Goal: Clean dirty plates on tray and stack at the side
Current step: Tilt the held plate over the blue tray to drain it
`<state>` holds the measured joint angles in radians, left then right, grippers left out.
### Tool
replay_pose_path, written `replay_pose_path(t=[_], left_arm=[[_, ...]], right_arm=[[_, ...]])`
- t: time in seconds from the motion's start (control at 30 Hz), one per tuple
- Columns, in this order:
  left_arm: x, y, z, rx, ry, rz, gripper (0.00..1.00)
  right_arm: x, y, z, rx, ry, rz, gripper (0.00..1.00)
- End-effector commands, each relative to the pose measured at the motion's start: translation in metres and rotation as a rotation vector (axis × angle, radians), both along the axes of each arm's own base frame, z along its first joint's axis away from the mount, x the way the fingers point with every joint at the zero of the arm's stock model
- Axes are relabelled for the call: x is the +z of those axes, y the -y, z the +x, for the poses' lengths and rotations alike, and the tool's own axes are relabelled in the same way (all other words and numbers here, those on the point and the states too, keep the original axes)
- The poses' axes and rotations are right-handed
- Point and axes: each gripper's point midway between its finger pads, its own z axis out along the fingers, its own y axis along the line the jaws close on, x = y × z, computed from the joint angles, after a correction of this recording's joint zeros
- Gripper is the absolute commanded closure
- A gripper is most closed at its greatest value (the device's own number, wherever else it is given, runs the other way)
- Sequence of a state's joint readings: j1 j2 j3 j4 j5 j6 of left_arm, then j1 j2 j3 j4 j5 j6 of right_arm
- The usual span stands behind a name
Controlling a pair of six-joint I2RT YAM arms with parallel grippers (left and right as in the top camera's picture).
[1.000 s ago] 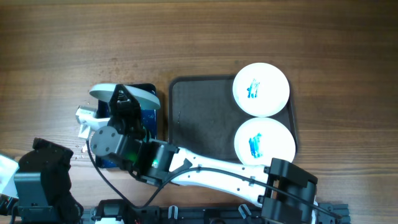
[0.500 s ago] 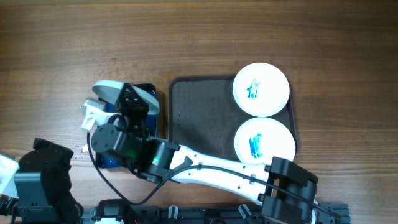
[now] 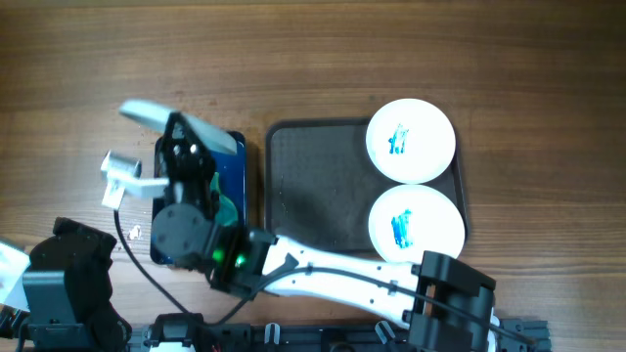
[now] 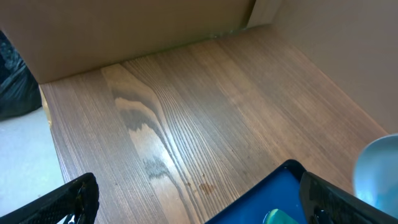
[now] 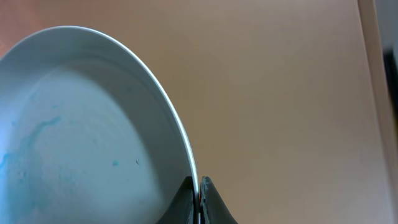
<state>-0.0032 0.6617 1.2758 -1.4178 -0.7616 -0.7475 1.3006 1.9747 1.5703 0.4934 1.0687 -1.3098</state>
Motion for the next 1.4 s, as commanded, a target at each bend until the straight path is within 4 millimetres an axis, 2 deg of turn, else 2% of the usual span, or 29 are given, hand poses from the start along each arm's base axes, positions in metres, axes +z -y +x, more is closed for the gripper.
replay_pose_path(t=[0.0,0.37,0.83,1.0,1.07,1.17,1.23,1.37], left_arm=[[0.003,-0.001,-0.002,0.022,0.026,-0.011,0.00],[0.003,-0.001,-0.002,0.022,0.026,-0.011,0.00],[0.003,-0.001,-0.002,0.022,0.026,-0.011,0.00],[0.003,-0.001,-0.002,0.022,0.026,-0.011,0.00],[0.003,-0.001,-0.002,0.022,0.026,-0.011,0.00],[0.003,-0.001,-0.002,0.022,0.026,-0.011,0.00],[0.003,-0.001,-0.002,0.022,0.026,-0.011,0.00],[0.003,-0.001,-0.002,0.022,0.027,-0.011,0.00]], right_arm=[[-0.007,-0.013,-0.013,0.056,0.004,-0.117,0.95],[-0.016,-0.025,-0.028,0.117,0.002,-0.202,0.96],[-0.018,-0.025,-0.028,0.116,0.000,-0.211,0.95],[-0.020,-0.023,-0.027,0.107,-0.026,-0.155,0.96],[-0.023,-0.021,-0.024,0.095,-0.055,-0.095,0.96],[-0.034,-0.004,-0.011,0.010,-0.148,0.141,0.96],[-0.052,0.011,-0.001,-0.066,-0.226,0.307,0.96],[-0.084,0.027,0.002,-0.137,-0.348,0.471,0.96]])
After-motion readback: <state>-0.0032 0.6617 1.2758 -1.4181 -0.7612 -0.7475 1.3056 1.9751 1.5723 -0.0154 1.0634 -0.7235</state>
